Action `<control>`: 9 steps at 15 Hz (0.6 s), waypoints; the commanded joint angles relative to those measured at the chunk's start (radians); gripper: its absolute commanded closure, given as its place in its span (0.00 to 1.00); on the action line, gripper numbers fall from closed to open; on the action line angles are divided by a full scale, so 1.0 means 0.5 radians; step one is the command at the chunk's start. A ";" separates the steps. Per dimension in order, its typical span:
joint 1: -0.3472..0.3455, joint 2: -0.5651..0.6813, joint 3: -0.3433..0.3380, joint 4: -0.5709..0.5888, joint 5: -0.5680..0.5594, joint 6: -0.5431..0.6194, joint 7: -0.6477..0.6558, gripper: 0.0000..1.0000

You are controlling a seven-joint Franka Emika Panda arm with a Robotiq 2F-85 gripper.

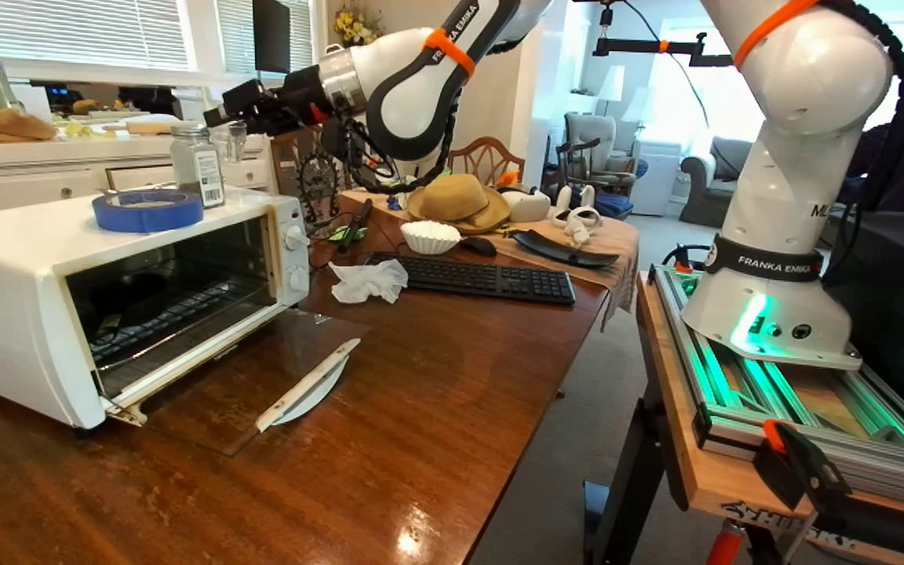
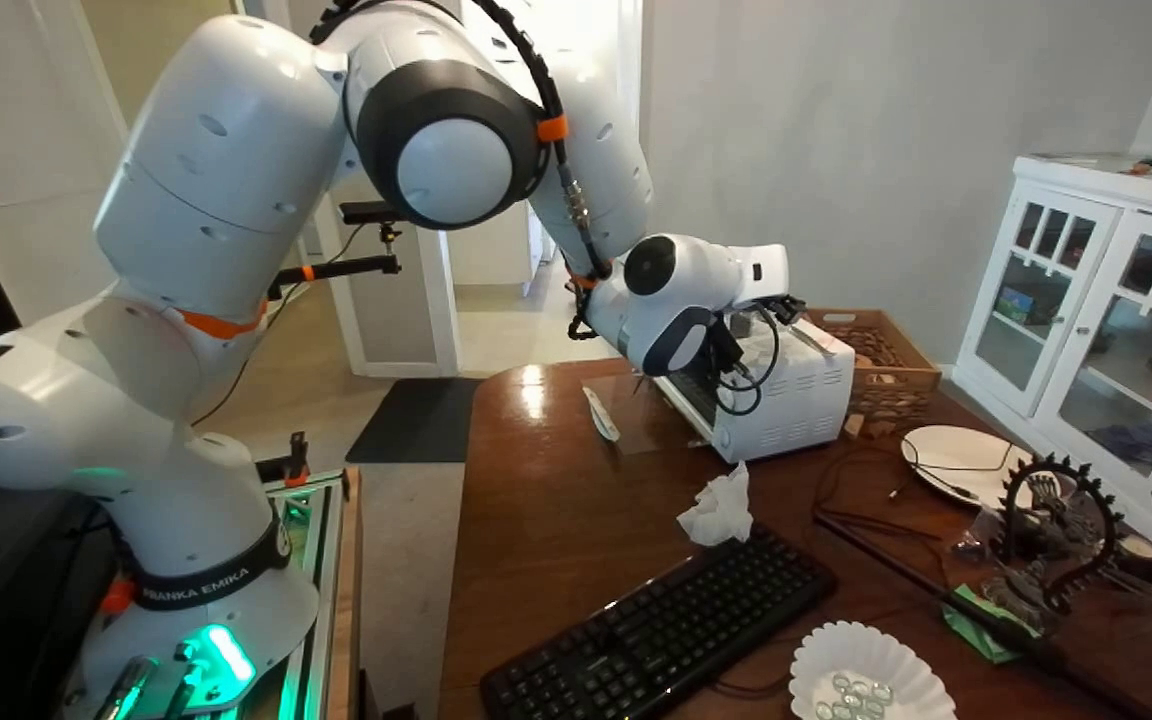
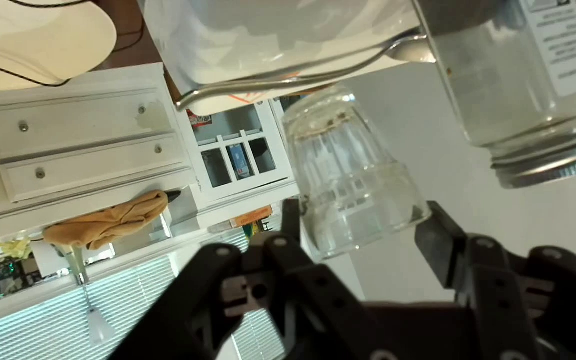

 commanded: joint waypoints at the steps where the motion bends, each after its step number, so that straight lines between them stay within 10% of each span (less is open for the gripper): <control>1: 0.066 0.122 0.016 0.201 -0.042 -0.127 -0.019 0.65; 9: 0.181 0.114 -0.051 0.309 0.015 -0.348 -0.082 0.65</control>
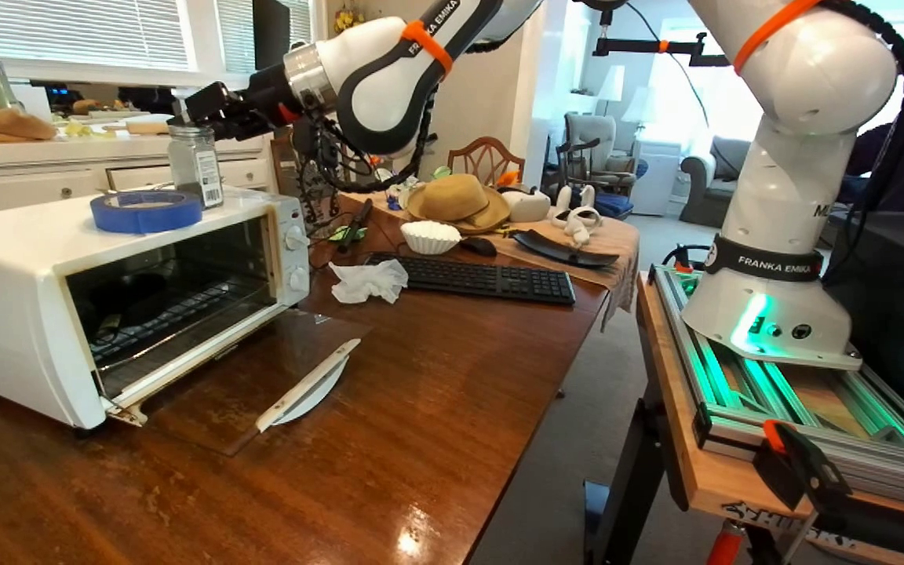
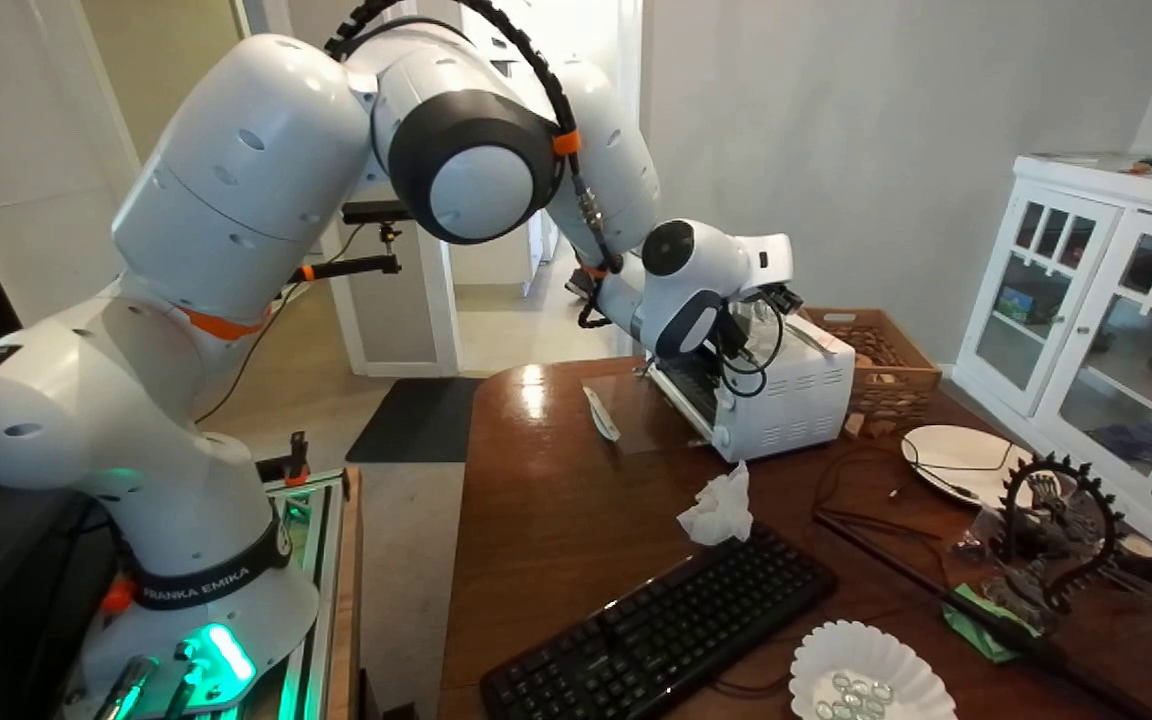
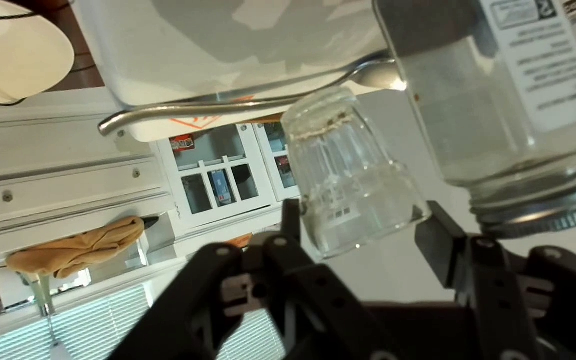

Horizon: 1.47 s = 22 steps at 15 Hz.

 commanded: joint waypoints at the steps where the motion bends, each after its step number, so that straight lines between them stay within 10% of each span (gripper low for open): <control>1: 0.051 0.003 -0.055 0.058 0.025 -0.124 -0.043 0.65; 22: -0.018 -0.109 -0.066 -0.062 0.031 -0.201 0.023 0.65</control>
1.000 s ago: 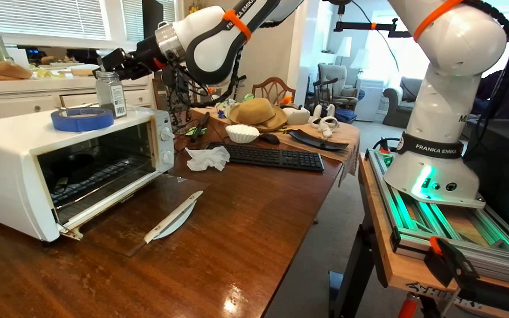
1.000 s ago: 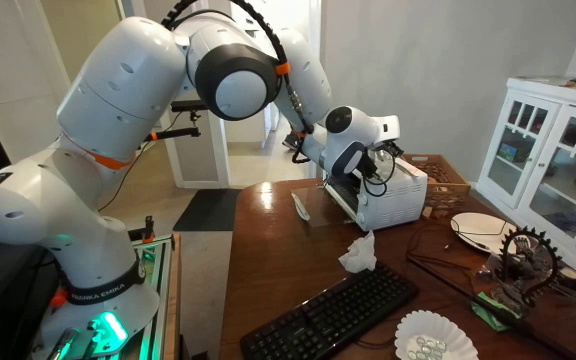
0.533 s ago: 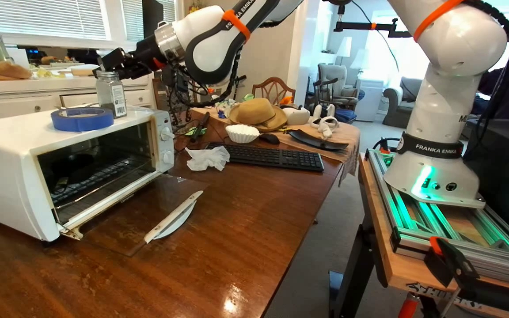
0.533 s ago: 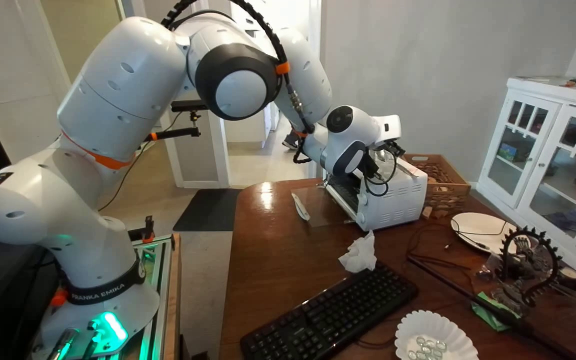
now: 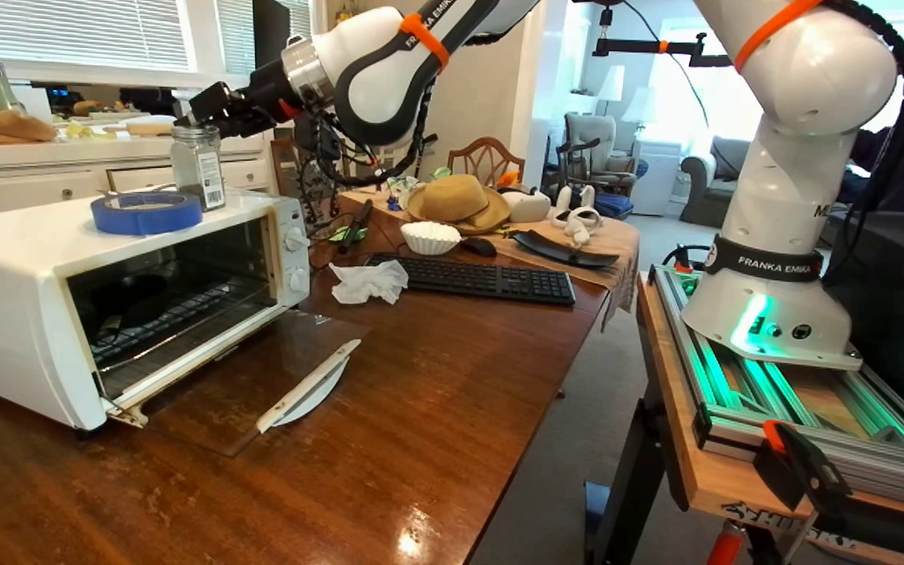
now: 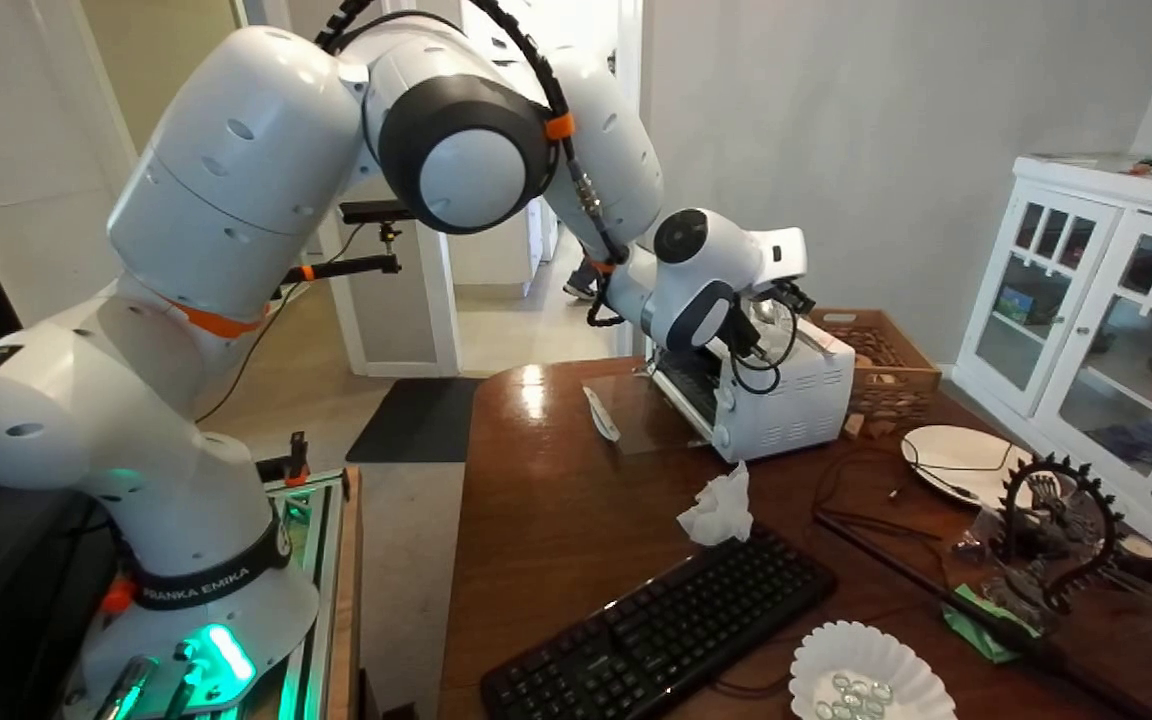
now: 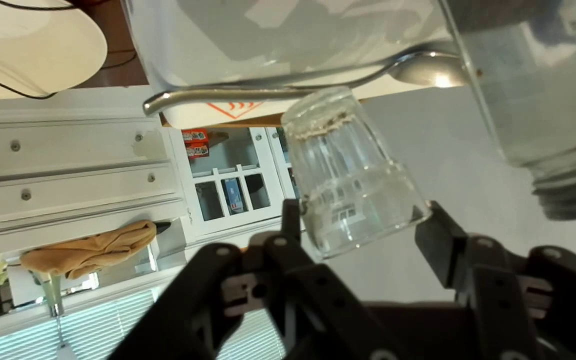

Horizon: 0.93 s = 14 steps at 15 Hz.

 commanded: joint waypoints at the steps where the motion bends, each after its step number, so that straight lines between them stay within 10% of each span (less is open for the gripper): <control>1: -0.060 -0.029 0.033 -0.107 -0.013 -0.047 0.040 0.65; 8: -0.058 -0.017 0.024 -0.144 -0.012 0.004 0.017 0.65; 9: -0.060 -0.015 0.028 -0.144 -0.014 0.001 0.018 0.56; 10: -0.060 -0.015 0.028 -0.143 -0.018 -0.002 0.015 0.15; 14: -0.072 -0.011 0.042 -0.143 -0.026 -0.007 0.018 0.00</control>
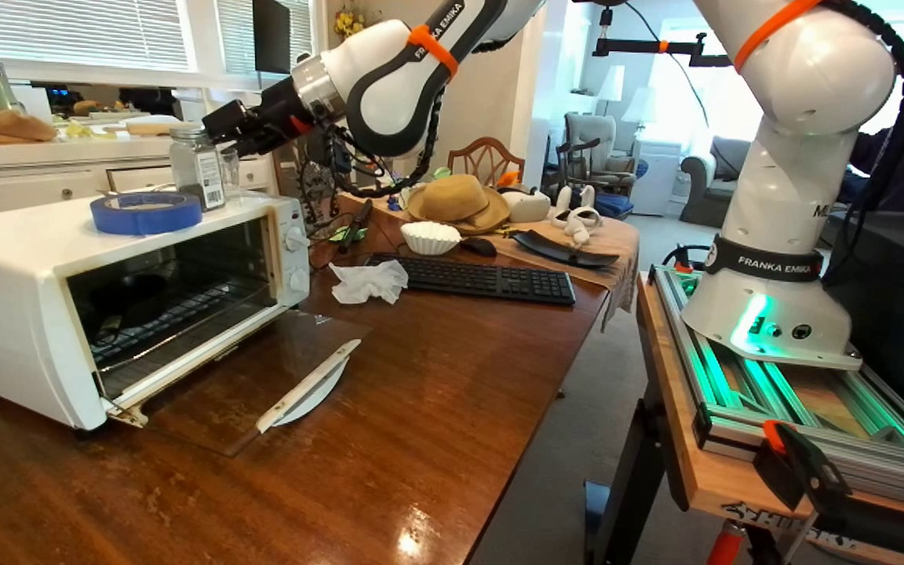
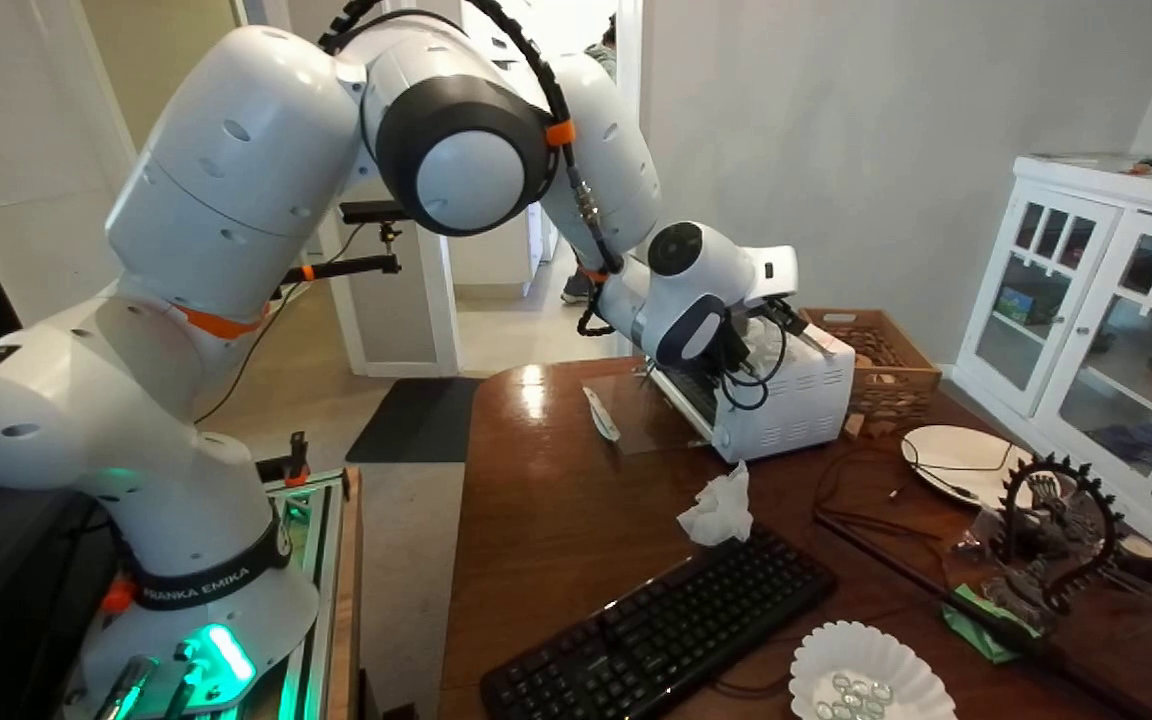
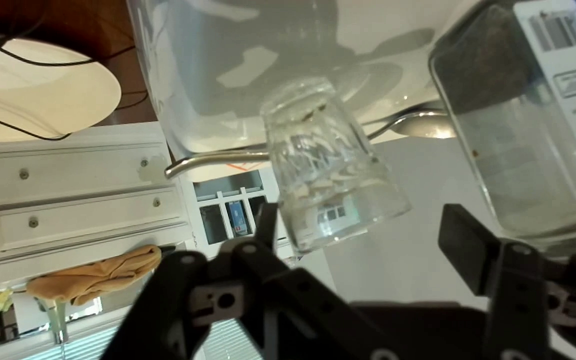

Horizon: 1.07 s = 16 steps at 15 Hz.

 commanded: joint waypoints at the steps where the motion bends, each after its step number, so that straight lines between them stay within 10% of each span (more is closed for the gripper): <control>1: -0.035 -0.015 0.029 -0.037 -0.022 -0.009 0.014 0.00; 16: -0.124 -0.573 -0.039 -0.398 -0.002 -0.046 -0.020 0.00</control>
